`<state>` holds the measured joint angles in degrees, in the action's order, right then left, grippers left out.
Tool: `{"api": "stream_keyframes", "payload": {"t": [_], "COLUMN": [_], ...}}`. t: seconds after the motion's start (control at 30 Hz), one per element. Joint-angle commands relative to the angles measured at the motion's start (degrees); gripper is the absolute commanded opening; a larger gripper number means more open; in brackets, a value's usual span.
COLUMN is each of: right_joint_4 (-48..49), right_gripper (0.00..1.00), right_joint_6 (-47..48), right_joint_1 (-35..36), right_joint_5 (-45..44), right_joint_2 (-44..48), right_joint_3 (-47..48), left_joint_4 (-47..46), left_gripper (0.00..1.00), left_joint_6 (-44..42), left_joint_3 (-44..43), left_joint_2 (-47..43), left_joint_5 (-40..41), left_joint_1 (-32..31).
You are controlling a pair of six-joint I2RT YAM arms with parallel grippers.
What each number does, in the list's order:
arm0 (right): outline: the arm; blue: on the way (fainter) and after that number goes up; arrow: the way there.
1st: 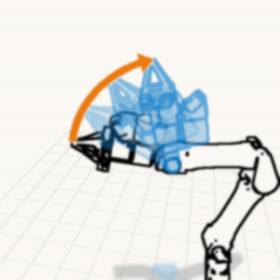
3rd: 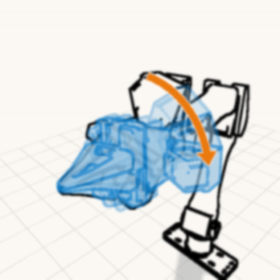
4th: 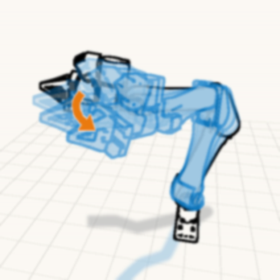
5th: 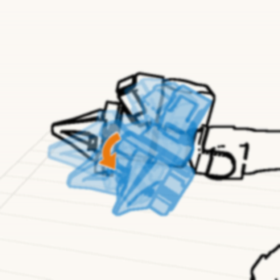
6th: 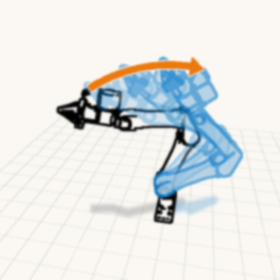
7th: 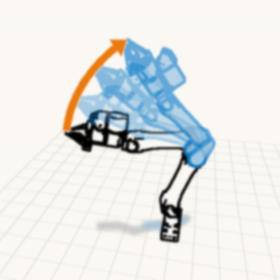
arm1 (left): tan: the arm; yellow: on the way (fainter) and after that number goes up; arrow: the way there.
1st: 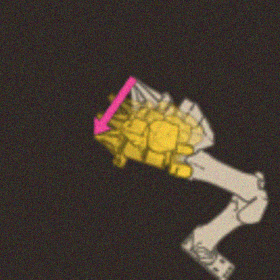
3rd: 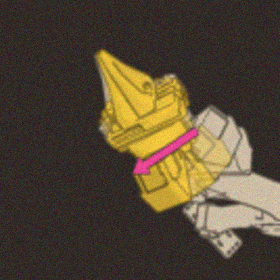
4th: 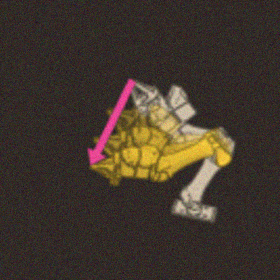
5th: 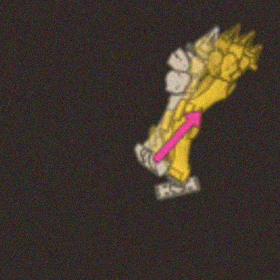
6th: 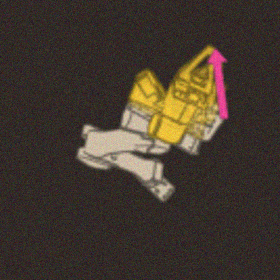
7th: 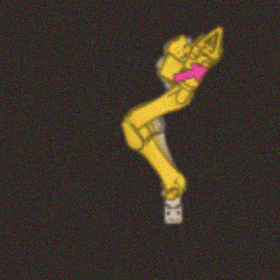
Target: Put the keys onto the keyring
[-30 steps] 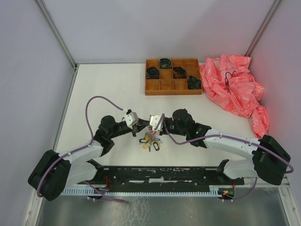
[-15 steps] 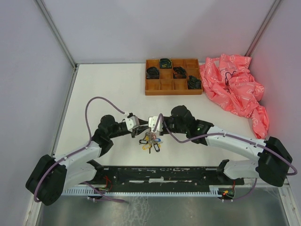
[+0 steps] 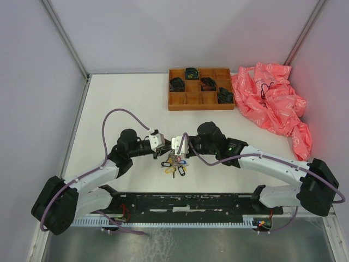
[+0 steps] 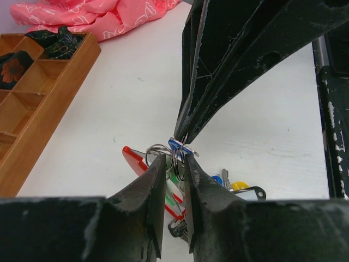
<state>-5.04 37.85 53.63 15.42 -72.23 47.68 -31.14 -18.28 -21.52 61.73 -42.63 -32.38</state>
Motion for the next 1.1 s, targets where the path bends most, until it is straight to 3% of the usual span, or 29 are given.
{"api": "stream_keyframes", "payload": {"t": [0.0,0.13,0.47,1.07], "right_joint_4": [1.4,0.8,4.9,14.8], "right_gripper": [0.01,0.01,0.01,0.01], "right_joint_6": [0.7,0.7,-2.7,-7.7], "right_joint_1": [0.4,0.5,0.6,0.8], "right_joint_5": [1.1,0.4,-6.2,-2.6], "right_joint_2": [1.0,1.2,2.7,-1.6], "right_joint_3": [3.0,2.9,-3.9,-7.4], "left_joint_4": [0.6,0.9,-4.4,-15.6], "left_gripper": [0.22,0.03,0.03,0.03], "left_joint_6": [-2.7,-2.6,1.5,9.1], "left_joint_3": [-2.8,-3.2,-1.4,0.5], "left_joint_2": [0.4,0.5,-0.9,0.9], "left_joint_5": [-1.4,-1.6,-0.7,1.3], "left_joint_1": [-0.3,-0.2,-0.2,-0.1]}}
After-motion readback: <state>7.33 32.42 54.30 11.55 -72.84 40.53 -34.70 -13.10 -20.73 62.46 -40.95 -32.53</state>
